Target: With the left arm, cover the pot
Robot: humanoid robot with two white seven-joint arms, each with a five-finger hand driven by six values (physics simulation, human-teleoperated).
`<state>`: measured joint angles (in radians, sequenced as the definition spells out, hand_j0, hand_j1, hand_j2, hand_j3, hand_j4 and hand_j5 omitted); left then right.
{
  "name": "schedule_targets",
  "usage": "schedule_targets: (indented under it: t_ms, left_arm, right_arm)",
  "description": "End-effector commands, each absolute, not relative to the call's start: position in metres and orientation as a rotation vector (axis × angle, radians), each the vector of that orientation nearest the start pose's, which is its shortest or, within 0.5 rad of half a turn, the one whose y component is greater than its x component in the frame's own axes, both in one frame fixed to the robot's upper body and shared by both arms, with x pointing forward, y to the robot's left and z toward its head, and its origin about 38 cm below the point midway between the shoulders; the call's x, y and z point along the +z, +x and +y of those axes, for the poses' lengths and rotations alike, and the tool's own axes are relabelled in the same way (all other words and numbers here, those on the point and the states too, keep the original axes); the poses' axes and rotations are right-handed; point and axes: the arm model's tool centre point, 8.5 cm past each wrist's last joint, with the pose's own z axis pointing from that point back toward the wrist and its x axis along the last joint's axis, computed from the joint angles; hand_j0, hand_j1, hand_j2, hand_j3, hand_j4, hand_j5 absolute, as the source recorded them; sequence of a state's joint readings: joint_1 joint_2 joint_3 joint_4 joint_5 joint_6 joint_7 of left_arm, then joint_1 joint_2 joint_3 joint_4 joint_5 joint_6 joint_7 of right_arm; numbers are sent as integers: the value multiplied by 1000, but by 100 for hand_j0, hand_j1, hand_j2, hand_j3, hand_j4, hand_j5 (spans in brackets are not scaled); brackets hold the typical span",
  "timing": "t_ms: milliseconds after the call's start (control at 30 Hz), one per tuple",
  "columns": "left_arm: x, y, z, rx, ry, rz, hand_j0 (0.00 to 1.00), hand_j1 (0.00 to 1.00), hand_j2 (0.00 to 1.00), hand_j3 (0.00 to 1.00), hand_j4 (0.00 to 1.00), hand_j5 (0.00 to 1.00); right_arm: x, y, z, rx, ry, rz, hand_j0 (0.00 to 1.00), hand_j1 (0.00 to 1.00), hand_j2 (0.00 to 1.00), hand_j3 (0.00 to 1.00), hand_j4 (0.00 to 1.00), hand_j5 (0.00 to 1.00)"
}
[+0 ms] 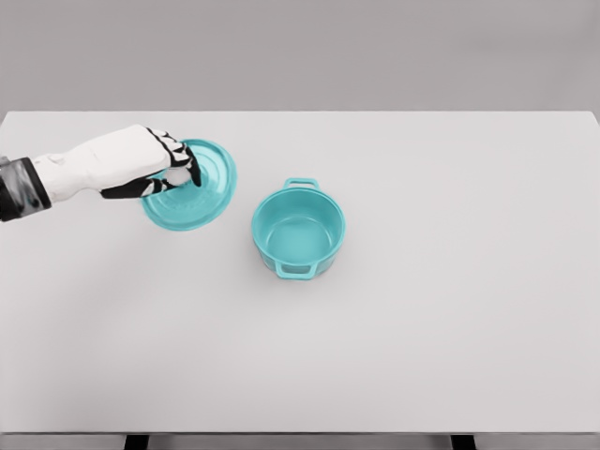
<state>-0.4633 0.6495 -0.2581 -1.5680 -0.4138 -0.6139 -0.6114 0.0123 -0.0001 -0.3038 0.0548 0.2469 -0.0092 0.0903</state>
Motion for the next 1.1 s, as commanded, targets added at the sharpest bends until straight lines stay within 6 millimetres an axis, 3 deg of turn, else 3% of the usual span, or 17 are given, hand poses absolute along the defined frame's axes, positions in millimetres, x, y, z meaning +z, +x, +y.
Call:
schedule_targets:
  t_ms: [0, 367, 500, 600, 1067]
  left_arm:
    - [241, 419, 276, -1920, 426, -1693, 52, 52, 52, 52, 52, 52]
    - [241, 417, 258, -1908, 394, -1750, 52, 52, 52, 52, 52, 52]
    - [232, 415, 248, -1941, 360, -1734, 52, 52, 52, 52, 52, 52]
    - [226, 414, 229, -1934, 316, -1769, 52, 52, 52, 52, 52, 52]
    - [218, 415, 192, -1949, 279, -1816, 51, 51, 51, 51, 51, 51]
  right_arm:
    - [-261, -25, -258, -62, 18, 51, 100, 100, 100, 100, 100, 100]
    - [-261, -25, -258, -62, 18, 51, 100, 100, 100, 100, 100, 100]
    - [-261, -25, -258, -62, 18, 51, 100, 100, 100, 100, 100, 100]
    - [-261, -25, -258, -62, 18, 51, 100, 100, 100, 100, 100, 100]
    - [-261, -24, -258, -62, 18, 49, 100, 100, 100, 100, 100, 100]
